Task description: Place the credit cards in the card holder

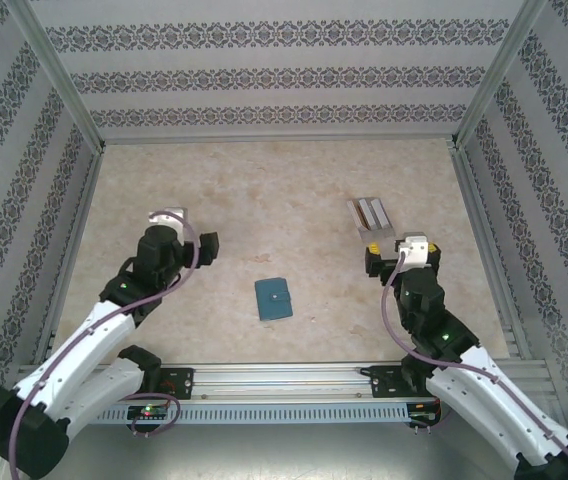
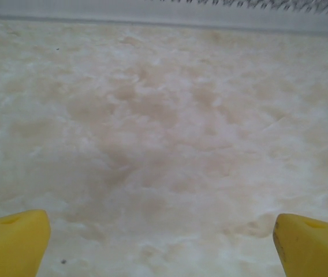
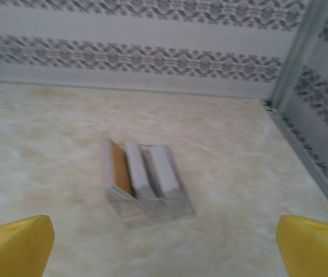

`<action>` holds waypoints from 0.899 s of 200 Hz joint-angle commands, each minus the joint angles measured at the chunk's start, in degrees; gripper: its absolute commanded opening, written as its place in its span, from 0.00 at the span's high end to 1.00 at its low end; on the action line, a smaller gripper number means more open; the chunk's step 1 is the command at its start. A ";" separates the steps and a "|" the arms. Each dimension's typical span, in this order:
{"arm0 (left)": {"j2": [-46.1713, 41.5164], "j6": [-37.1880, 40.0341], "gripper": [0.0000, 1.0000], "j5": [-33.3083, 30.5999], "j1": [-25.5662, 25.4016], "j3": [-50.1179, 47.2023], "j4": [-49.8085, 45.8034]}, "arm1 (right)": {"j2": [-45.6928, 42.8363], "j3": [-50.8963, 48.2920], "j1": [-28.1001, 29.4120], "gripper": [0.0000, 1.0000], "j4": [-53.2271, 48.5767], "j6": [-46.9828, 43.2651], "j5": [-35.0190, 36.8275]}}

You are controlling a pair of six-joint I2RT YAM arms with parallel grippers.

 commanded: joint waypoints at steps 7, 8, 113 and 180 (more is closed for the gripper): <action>5.82 16.18 0.00 -7.14 0.81 -8.80 25.31 | 0.01 -6.17 -8.90 0.02 11.31 -7.98 -11.08; 6.15 16.47 0.00 -7.29 0.87 -9.11 26.04 | 0.13 -6.35 -9.31 0.02 11.60 -8.02 -11.53; 32.23 26.51 0.00 0.62 8.64 -13.06 56.47 | 33.05 -9.16 -27.19 0.02 44.41 -1.04 -27.10; 38.89 15.40 0.01 10.80 20.83 -9.80 56.20 | 53.42 -1.43 -31.48 0.02 56.49 0.04 -34.74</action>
